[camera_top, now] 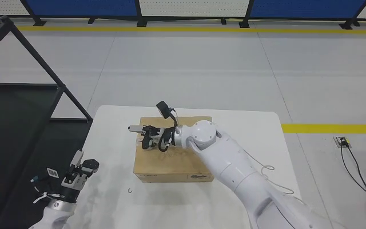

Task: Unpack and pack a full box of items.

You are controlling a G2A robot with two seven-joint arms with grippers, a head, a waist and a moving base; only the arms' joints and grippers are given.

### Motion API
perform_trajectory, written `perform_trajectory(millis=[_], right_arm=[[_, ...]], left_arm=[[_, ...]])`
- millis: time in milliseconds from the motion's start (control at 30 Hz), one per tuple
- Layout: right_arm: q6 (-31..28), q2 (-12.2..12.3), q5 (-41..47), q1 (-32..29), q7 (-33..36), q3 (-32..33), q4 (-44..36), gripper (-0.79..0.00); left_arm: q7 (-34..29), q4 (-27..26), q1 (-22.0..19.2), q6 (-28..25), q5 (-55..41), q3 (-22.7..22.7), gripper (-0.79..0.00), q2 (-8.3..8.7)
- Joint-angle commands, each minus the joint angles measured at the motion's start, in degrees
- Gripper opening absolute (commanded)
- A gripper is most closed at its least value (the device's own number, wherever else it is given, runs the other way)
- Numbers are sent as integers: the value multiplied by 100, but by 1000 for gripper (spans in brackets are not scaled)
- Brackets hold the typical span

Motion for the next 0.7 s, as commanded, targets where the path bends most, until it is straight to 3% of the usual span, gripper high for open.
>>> perform_trajectory(millis=[0, 300, 667], right_arm=[[-1, -38, -34, 18, 80, -7, 77, 0], [-384, -46, -158, 100, 440, 142, 411, 0], [-788, 271, -213, 49, 846, 562, 598, 0]], left_arm=[[7, 0, 1, 13, 0, 7, 0, 4], [4, -29, -33, 52, 51, 84, 0, 23], [9, -152, -123, 146, 238, 315, 0, 39]])
